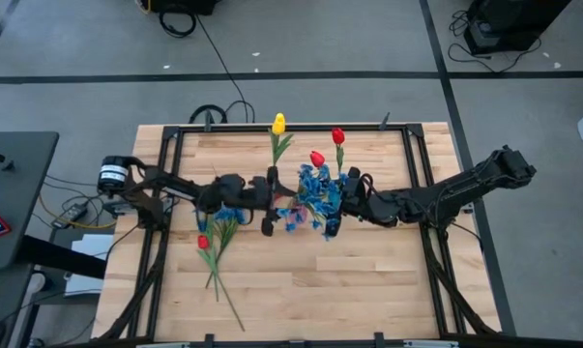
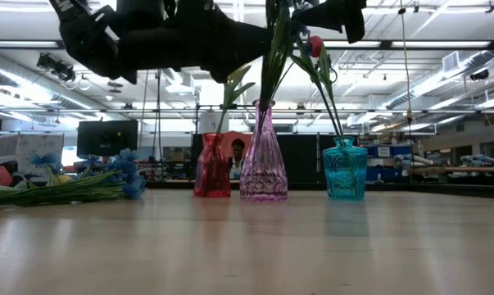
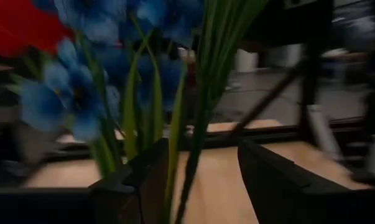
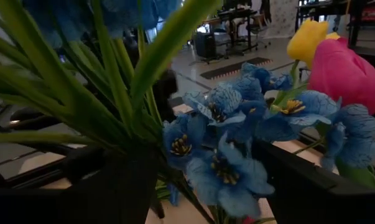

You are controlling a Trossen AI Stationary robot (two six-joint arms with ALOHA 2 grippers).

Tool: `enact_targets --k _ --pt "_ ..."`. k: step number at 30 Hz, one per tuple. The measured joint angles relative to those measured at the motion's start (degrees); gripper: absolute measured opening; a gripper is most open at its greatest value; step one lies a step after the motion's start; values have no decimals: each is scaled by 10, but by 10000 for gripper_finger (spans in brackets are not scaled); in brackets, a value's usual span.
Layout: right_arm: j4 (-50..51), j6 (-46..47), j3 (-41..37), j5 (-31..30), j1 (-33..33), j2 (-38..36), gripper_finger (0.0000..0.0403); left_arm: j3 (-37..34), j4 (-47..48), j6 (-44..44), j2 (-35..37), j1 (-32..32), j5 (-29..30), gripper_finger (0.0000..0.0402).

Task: Sort flowers into vase by color
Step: Put the blue flowers into the pink transparent vase

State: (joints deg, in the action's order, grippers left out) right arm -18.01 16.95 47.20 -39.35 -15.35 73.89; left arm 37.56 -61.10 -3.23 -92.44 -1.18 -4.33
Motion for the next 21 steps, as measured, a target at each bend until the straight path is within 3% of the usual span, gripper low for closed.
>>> enact_targets --k 3,6,12,21 --pt "1 0 0 0 2 0 270 0 -6 -25 0 22 88 199" --pt "1 0 0 4 2 0 270 0 -10 -28 0 31 137 197" --pt "1 0 0 11 2 0 270 6 -26 -26 0 32 143 172" --pt "1 0 0 15 2 0 270 42 47 -26 0 32 139 134"
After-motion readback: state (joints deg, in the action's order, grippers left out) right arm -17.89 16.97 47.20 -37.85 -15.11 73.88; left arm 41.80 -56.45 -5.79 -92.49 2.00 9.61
